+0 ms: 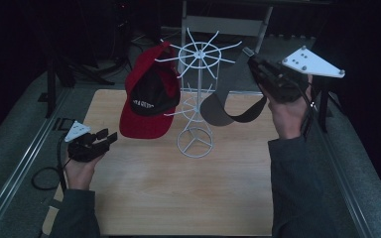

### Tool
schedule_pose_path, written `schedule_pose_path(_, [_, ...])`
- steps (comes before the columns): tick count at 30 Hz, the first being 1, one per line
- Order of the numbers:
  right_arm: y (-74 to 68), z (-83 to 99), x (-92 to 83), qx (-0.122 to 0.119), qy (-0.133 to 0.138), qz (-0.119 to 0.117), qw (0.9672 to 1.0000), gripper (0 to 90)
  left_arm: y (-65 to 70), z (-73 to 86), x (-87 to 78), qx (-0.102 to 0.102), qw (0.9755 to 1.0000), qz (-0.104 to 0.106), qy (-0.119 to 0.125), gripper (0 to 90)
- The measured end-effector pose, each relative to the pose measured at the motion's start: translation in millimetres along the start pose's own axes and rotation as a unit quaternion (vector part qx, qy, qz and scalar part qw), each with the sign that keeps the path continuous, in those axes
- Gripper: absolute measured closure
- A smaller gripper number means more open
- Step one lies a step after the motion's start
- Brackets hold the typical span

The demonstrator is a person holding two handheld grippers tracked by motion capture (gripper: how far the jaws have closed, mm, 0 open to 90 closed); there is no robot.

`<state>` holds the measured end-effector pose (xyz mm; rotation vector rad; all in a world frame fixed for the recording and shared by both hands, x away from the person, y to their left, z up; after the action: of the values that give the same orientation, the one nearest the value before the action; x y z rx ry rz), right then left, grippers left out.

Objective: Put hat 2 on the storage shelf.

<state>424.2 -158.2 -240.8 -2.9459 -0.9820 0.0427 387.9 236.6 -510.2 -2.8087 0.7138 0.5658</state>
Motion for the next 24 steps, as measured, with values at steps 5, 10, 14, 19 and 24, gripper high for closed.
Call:
schedule_pose_path(5, [4.0, 4.2, 7.5, 0.002, -0.011, 0.003, 0.9999, 88.3, -0.4, 0.3, 0.0, -0.001, 1.0000, 0.000, 0.000, 57.0])
schedule_pose_path(10, [6.8, 11.6, 14.8, 0.002, -0.026, 0.005, 0.9996, 88.3, -0.3, 0.3, 0.1, -0.001, 1.0000, 0.001, 0.000, 56.6])
schedule_pose_path(14, [7.3, 19.6, 19.8, 0.008, -0.041, 0.000, 0.9991, 88.2, -0.2, 0.5, 0.5, -0.001, 1.0000, 0.001, -0.001, 56.4])
schedule_pose_path(19, [6.8, 26.4, 23.2, 0.009, -0.050, -0.004, 0.9987, 88.2, 0.0, 0.4, 0.8, -0.001, 1.0000, 0.001, 0.000, 56.4])
schedule_pose_path(24, [6.6, 33.5, 25.8, 0.009, -0.063, -0.007, 0.9979, 88.1, 0.4, 0.7, 1.5, -0.001, 1.0000, 0.001, -0.001, 56.4])
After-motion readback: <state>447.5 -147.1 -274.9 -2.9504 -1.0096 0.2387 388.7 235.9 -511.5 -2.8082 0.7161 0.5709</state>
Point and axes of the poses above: each handheld gripper's, and its own axes: x roughly forward along the jaws, z roughly out of its underside, y roughly to its right, the point moved 9 cm from there along x, roughly forward along the jaws, and after that the axes turned 15 degrees about x, right-handed, at the moved point
